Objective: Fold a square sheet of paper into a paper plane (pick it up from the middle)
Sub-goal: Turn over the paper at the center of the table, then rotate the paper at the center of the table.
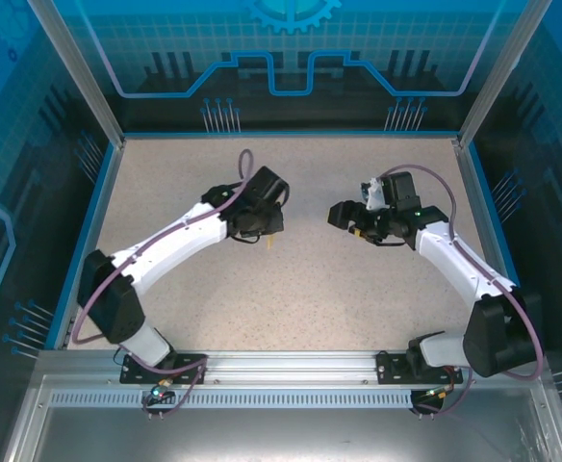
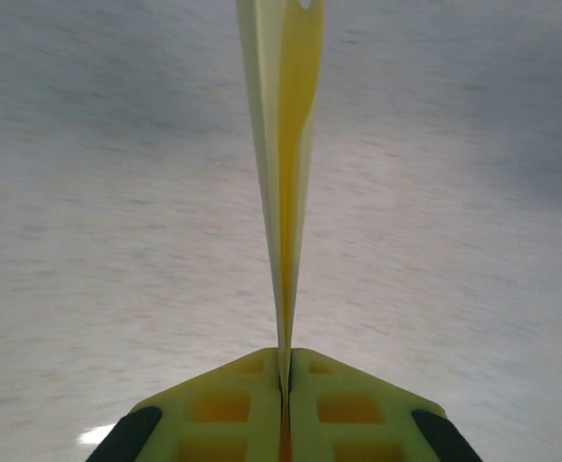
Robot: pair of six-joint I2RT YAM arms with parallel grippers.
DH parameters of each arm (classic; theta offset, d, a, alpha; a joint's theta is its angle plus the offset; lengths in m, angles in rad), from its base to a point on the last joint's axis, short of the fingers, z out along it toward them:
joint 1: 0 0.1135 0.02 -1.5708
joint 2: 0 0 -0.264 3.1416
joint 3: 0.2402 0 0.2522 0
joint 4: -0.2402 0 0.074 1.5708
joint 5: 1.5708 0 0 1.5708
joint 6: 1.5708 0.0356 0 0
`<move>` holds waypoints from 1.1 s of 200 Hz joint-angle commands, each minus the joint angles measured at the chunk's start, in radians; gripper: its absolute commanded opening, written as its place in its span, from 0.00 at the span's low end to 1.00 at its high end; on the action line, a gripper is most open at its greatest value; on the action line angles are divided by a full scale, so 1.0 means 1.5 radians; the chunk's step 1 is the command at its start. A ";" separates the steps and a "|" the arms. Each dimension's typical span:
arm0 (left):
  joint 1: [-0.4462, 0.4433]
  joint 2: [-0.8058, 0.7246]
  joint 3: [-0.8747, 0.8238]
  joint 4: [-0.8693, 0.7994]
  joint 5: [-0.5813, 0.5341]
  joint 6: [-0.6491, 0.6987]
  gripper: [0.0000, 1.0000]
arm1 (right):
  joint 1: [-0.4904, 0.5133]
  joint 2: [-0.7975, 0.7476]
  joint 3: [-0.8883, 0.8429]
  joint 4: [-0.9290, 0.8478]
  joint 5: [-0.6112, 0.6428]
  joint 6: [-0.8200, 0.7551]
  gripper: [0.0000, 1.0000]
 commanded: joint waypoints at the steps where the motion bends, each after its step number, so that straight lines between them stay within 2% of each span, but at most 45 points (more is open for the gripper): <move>1: -0.022 0.097 0.057 -0.256 -0.232 -0.008 0.08 | -0.007 -0.019 -0.017 -0.040 0.074 -0.009 0.86; 32: -0.052 0.218 0.128 -0.328 -0.288 -0.048 0.08 | -0.012 -0.021 -0.027 -0.045 0.095 -0.001 0.86; 58: -0.066 0.285 0.167 -0.308 -0.262 -0.050 0.15 | -0.014 -0.022 -0.036 -0.045 0.109 0.005 0.86; 73: -0.066 0.303 0.170 -0.245 -0.186 -0.027 0.23 | -0.016 -0.022 -0.041 -0.046 0.120 0.011 0.86; 97: -0.062 0.289 0.146 -0.117 -0.035 0.000 0.43 | -0.017 -0.021 -0.048 -0.034 0.101 0.008 0.85; 141: 0.005 0.166 0.045 0.084 0.185 0.020 0.75 | 0.001 -0.005 -0.054 -0.009 0.101 0.002 0.84; 155: 0.041 0.111 -0.010 0.138 0.227 0.009 0.81 | 0.033 0.007 -0.050 0.008 0.108 -0.001 0.83; 169: 0.074 0.059 -0.062 0.170 0.229 -0.005 0.88 | 0.091 0.034 -0.032 0.018 0.134 -0.005 0.83; 201: 0.141 -0.031 -0.172 0.180 0.170 -0.043 0.94 | 0.242 0.144 0.044 0.038 0.181 0.004 0.77; 220: 0.171 -0.076 -0.232 0.179 0.143 -0.067 0.97 | 0.306 0.218 0.099 0.048 0.192 0.011 0.72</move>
